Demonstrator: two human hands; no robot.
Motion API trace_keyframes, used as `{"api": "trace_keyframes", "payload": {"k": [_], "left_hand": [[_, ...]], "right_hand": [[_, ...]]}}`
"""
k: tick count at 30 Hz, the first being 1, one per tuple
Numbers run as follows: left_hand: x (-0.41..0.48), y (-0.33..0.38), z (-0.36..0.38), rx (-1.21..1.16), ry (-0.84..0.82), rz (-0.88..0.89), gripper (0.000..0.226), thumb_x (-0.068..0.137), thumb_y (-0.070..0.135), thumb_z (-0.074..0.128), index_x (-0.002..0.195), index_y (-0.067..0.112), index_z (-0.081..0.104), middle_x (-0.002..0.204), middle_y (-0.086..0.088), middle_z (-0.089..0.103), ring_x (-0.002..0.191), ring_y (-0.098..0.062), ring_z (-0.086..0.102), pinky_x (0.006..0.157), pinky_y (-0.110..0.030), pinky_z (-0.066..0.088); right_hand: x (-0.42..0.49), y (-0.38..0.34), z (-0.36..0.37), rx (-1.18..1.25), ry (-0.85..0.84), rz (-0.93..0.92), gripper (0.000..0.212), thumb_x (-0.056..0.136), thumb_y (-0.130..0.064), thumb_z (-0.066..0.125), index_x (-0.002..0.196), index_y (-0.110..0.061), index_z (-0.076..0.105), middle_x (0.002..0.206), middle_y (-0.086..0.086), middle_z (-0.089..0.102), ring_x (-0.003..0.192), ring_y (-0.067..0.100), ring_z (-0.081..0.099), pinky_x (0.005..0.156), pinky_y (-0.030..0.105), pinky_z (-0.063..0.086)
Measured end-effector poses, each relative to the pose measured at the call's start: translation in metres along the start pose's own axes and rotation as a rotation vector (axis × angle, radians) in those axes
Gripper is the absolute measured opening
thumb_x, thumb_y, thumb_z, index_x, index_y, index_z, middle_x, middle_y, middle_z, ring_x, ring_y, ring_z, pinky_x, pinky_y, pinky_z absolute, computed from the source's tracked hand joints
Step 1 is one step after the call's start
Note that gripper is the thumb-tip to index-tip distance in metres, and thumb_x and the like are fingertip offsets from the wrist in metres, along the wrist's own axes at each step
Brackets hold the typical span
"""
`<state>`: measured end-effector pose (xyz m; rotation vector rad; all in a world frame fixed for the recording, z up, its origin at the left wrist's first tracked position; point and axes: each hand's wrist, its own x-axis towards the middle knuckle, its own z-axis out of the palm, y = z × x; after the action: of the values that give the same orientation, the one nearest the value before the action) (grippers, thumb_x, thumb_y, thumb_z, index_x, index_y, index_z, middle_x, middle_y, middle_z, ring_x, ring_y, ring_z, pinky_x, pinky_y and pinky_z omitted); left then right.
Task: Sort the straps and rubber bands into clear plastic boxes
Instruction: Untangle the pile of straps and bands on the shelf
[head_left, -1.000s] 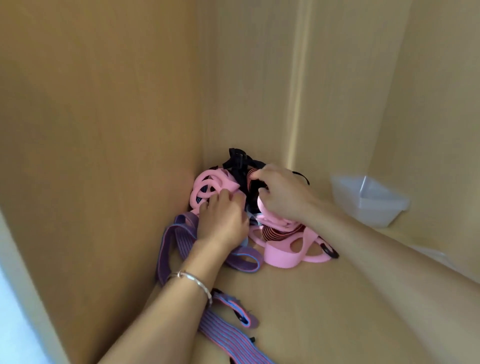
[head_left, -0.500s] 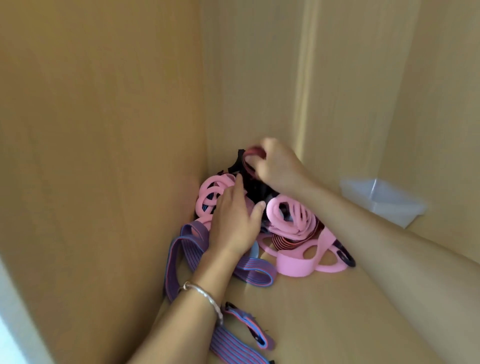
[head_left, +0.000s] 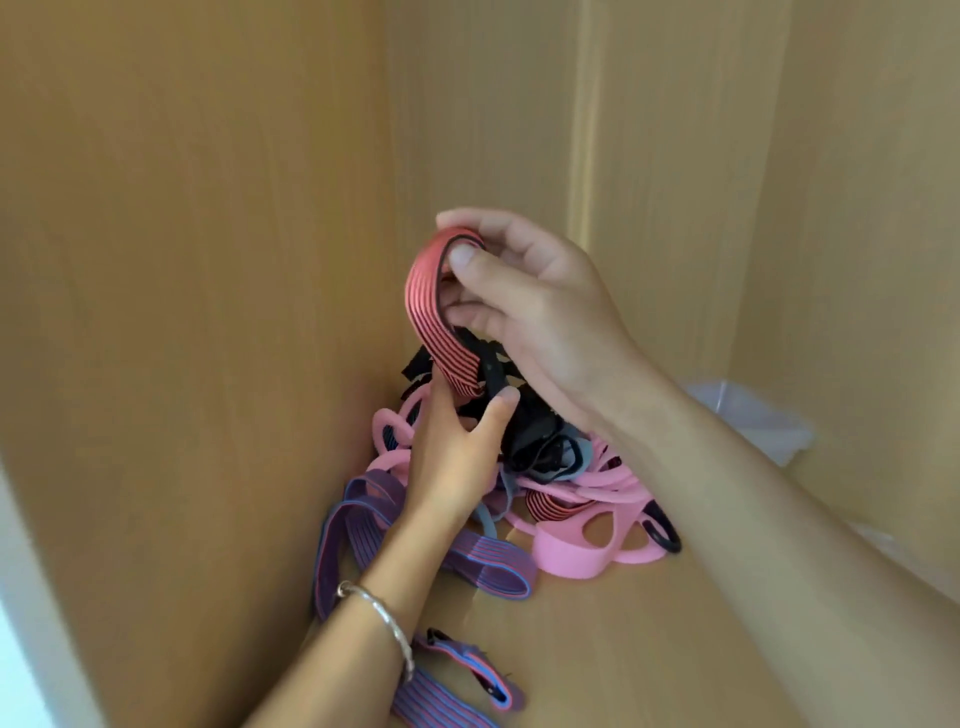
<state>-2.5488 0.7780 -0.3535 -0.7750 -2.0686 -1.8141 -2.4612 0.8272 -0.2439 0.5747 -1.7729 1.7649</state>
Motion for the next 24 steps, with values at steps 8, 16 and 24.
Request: {"api": "trace_keyframes", "payload": {"k": [8,16,24], "left_hand": [[0.001,-0.004,0.005,0.046,0.077,0.069,0.027,0.089,0.044,0.051,0.081,0.021,0.061,0.079,-0.001,0.064,0.079,-0.02,0.059,0.075,-0.041,0.048],[0.037,0.043,0.01,-0.052,0.119,-0.115,0.02,0.098,0.016,0.036,0.095,0.016,0.056,0.087,-0.006,0.062,0.082,-0.027,0.061,0.072,-0.041,0.054],[0.073,0.065,0.001,0.005,0.056,0.064,0.025,0.09,0.018,0.042,0.082,0.018,0.065,0.085,-0.008,0.071,0.085,-0.032,0.067,0.081,-0.054,0.054]], "right_hand": [[-0.018,0.011,-0.041,-0.213,0.169,0.123,0.005,0.091,-0.016,0.064,0.094,-0.019,0.067,0.071,-0.005,0.061,0.055,0.009,0.06,0.057,0.022,0.053],[0.005,0.031,-0.068,-0.552,0.23,0.218,0.028,0.093,-0.01,0.05,0.084,-0.031,0.064,0.081,-0.007,0.071,0.067,0.008,0.071,0.078,0.036,0.058],[0.017,0.062,-0.08,-0.631,-0.121,0.274,0.033,0.085,-0.017,0.067,0.097,-0.038,0.045,0.073,-0.011,0.061,0.062,0.005,0.059,0.062,0.026,0.049]]}}
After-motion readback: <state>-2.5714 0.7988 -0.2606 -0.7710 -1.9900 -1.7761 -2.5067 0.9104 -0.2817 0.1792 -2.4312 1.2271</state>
